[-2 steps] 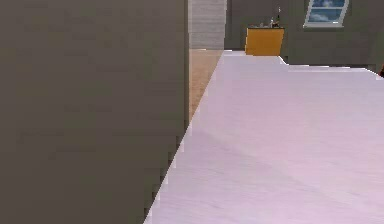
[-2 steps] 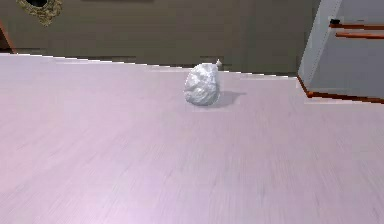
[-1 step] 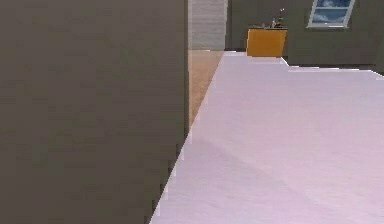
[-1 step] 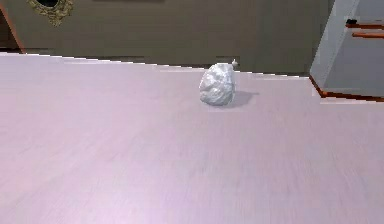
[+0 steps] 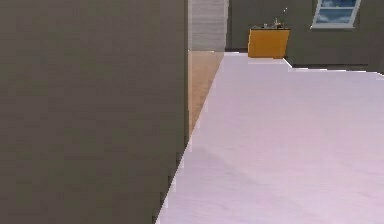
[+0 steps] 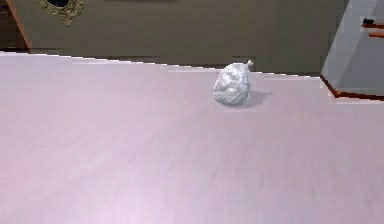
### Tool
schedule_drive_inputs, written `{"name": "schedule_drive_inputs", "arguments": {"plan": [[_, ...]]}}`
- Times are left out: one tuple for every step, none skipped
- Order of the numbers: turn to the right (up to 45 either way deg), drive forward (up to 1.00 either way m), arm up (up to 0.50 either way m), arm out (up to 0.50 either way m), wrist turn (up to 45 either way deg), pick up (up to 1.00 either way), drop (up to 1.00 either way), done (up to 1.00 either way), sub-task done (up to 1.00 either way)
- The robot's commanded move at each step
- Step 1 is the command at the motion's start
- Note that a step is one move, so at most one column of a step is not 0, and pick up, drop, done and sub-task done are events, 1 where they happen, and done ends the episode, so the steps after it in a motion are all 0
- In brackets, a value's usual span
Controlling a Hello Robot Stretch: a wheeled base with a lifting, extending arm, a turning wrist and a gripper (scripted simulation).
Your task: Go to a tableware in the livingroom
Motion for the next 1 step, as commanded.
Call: {"name": "schedule_drive_inputs", "arguments": {"plan": [[12.0,0.00,0.00,0.00,0.0,0.00,0.00,0.00,0.00]]}}
